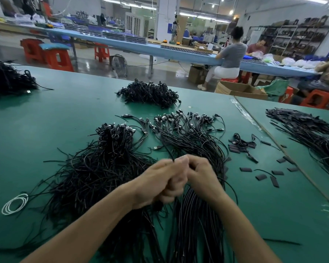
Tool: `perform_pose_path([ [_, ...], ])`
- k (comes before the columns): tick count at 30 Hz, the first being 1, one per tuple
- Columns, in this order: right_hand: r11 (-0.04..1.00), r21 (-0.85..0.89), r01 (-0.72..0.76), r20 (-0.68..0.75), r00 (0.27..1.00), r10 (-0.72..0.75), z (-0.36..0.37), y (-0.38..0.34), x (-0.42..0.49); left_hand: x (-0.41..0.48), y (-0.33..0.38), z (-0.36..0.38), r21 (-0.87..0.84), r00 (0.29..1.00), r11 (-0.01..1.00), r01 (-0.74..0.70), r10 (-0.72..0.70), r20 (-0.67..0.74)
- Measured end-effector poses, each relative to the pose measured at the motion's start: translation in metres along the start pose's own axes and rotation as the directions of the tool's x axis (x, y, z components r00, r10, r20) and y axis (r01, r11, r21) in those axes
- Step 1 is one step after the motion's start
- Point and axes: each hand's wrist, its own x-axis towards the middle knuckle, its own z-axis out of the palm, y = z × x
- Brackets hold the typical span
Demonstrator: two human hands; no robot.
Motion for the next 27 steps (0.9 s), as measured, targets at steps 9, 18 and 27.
perform_pose_path([
  [9,0.992,-0.123,0.03,0.255,0.967,0.002,-0.003,-0.004,-0.019,0.013,0.009,-0.034,-0.196,0.797,0.902,-0.386,0.219,-0.562],
  [18,0.991,-0.131,-0.01,0.096,0.995,0.022,-0.017,-0.008,-0.024,0.01,0.003,-0.029,0.082,0.767,0.966,-0.243,0.244,-0.594],
  [27,0.97,-0.225,0.091,0.325,0.946,-0.014,0.002,-0.02,-0.026,0.017,-0.021,-0.015,0.31,0.614,0.886,-0.344,0.462,-0.639],
])
